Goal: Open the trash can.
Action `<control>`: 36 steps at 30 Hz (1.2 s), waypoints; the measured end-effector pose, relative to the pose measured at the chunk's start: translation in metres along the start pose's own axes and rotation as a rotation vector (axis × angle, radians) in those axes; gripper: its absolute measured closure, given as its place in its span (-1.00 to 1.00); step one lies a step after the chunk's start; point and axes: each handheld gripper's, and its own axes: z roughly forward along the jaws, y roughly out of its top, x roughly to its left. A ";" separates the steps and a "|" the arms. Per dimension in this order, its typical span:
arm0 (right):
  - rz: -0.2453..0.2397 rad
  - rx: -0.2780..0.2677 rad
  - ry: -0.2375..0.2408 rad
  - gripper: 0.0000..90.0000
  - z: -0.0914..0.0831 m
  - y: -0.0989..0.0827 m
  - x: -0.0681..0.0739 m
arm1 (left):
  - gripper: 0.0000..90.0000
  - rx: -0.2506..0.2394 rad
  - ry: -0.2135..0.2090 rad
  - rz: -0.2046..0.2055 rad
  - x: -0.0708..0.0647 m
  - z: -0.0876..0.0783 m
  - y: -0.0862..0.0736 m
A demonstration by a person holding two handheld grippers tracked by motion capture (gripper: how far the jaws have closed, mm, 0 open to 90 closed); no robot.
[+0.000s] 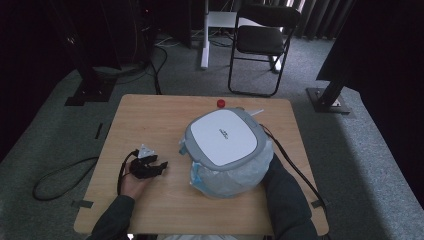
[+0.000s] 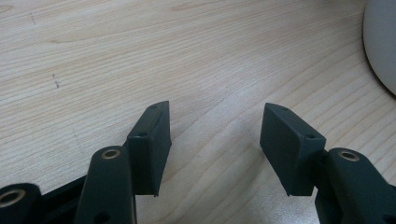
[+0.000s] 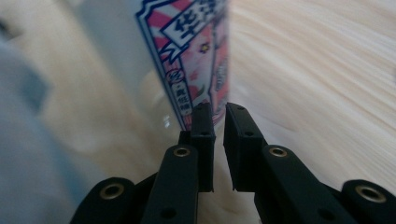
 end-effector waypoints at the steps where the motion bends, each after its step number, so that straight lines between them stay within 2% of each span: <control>1: -0.021 0.003 0.021 0.81 0.002 0.002 0.003 | -0.03 0.001 0.000 0.000 0.000 0.000 0.000; 3: -0.053 0.018 0.062 0.81 0.005 0.006 0.010 | -0.03 0.001 0.000 0.000 0.000 0.000 0.000; 4: -0.074 0.031 0.068 0.81 0.007 0.007 0.012 | -0.03 0.001 0.000 0.000 0.000 0.000 0.000; 6: -0.067 0.029 0.052 0.80 0.007 0.007 0.012 | -0.03 0.001 0.000 0.001 0.000 0.000 0.000; 12: -0.009 0.005 -0.094 0.79 -0.008 -0.002 0.003 | -0.03 0.001 0.001 0.001 0.000 0.000 0.000; 15: 0.043 0.000 -0.166 0.77 -0.022 -0.009 -0.004 | -0.03 0.001 0.001 0.001 0.000 0.000 0.000; 18: 0.074 -0.006 -0.221 0.74 -0.038 -0.015 -0.006 | -0.03 0.000 0.001 0.000 0.000 0.000 0.000; 20: 0.090 -0.013 -0.239 0.69 -0.050 -0.020 -0.005 | -0.03 0.000 -0.002 -0.002 0.000 0.000 0.000; 23: 0.075 -0.015 -0.247 0.62 -0.065 -0.029 0.002 | -0.03 0.000 -0.004 -0.005 0.001 0.001 0.001; 28: 0.058 -0.011 -0.254 0.51 -0.080 -0.044 0.016 | -0.04 0.003 0.000 -0.001 0.000 0.000 0.001; 33: 0.060 -0.028 -0.227 0.49 -0.090 -0.055 0.031 | -0.04 0.002 -0.001 -0.002 0.000 0.000 0.001; 36: 0.053 -0.038 -0.199 0.73 -0.095 -0.061 0.041 | -0.04 0.003 0.000 0.000 0.000 0.000 0.001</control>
